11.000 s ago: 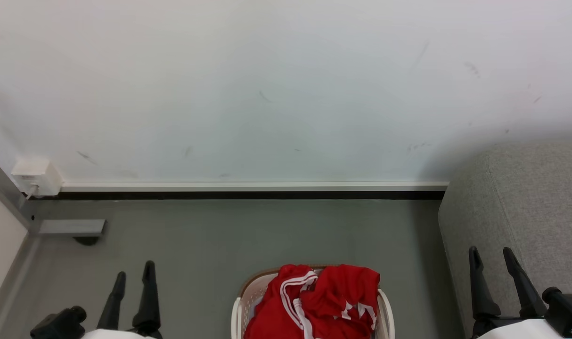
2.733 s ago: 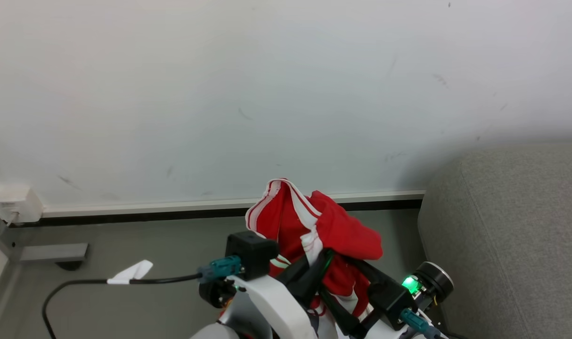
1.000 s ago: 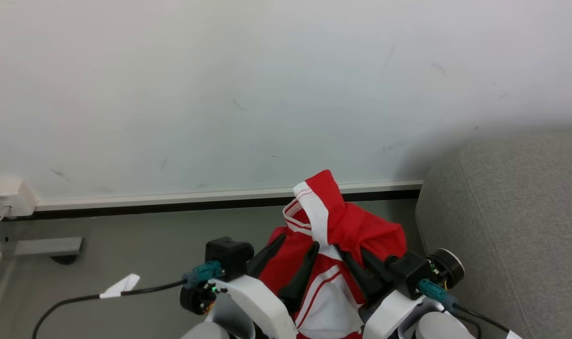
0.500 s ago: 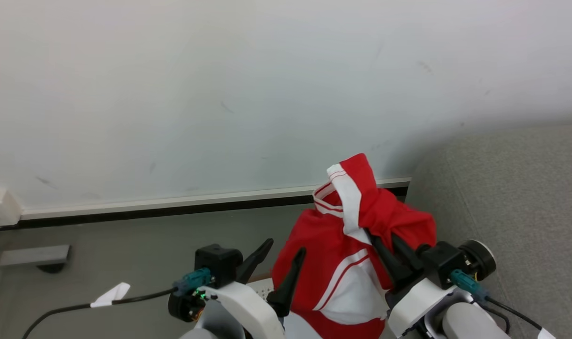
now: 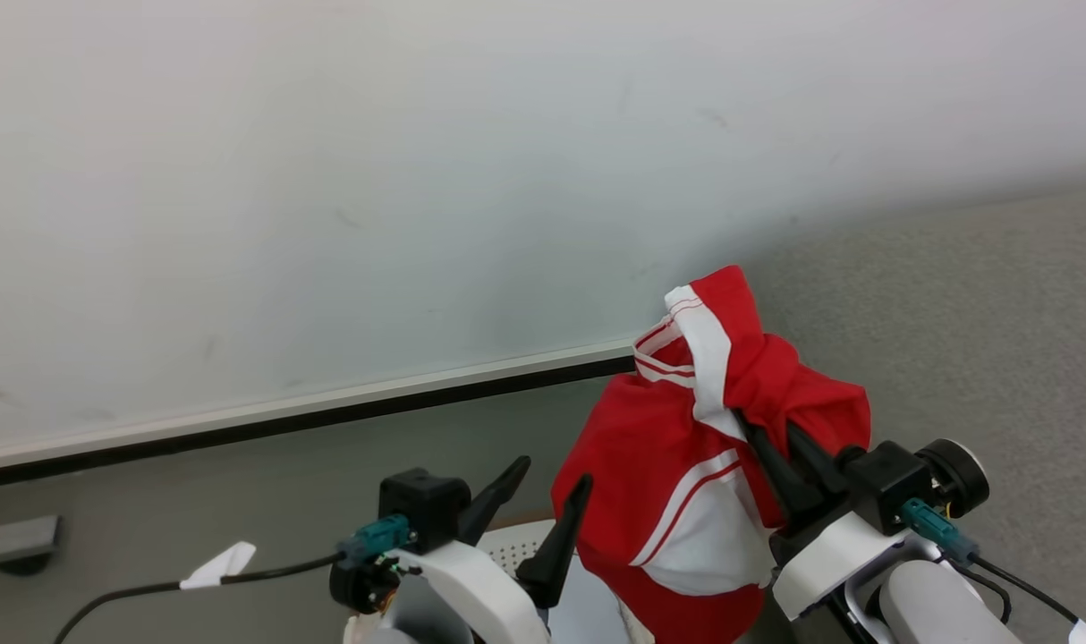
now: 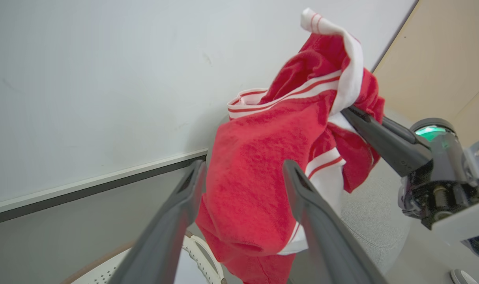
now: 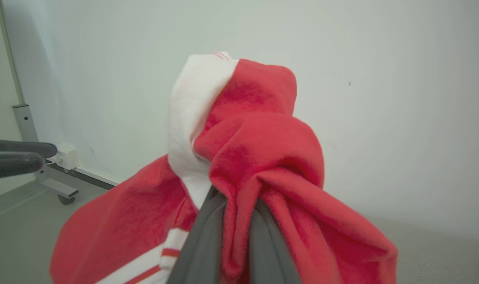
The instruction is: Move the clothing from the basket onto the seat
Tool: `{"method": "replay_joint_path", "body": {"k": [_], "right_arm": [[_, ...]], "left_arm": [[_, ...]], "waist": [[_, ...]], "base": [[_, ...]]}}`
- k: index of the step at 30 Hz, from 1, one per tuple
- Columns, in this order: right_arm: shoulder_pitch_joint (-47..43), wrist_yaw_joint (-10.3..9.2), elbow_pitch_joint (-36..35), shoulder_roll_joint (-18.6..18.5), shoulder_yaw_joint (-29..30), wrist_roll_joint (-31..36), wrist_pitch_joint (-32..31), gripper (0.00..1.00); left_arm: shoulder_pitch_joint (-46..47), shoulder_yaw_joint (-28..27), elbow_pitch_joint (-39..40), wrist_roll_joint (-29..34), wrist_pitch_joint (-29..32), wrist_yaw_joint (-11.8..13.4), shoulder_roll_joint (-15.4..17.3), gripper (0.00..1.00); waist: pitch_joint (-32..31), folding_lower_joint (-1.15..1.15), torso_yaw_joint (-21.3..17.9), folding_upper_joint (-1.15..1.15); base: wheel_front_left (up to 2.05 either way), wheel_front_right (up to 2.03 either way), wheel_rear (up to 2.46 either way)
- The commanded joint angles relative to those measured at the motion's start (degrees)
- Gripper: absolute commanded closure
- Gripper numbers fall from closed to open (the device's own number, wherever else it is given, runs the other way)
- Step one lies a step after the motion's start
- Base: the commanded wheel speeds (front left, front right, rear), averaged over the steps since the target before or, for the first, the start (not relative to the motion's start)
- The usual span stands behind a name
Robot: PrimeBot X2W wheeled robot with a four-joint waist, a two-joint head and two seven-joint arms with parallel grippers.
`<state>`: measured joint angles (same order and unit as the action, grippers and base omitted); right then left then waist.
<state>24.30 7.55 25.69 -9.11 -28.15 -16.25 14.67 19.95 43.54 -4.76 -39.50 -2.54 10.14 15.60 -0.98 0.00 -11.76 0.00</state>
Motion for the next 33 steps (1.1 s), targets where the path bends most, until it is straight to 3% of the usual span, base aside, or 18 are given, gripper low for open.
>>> {"method": "replay_joint_path", "body": {"k": [1,16,33], "right_arm": [[-0.8,-0.12,-0.8,-0.7,0.6,0.1,0.0,1.0],[-3.1,-0.12,-4.6,-3.6,3.6,0.3,-1.7,1.0],[-2.5,-0.12,-7.5,-5.0,7.9,-0.9,-3.2,1.0]], "left_arm": [[-0.2,0.3,0.3,0.3,-0.3,-0.1,0.0,0.0],[0.4,1.5,-0.5,0.3,-0.6,-0.5,-1.3,0.0],[1.5,3.0,-0.1,0.5,-0.4,-1.3,-1.8,0.0]], "waist": [[0.0,0.0,-1.9,0.0],[-0.8,0.0,-7.7,0.0],[1.0,0.0,-6.4,0.0]], "base": [[0.0,0.0,0.0],[0.0,0.0,0.0],[0.0,0.0,0.0]]}}
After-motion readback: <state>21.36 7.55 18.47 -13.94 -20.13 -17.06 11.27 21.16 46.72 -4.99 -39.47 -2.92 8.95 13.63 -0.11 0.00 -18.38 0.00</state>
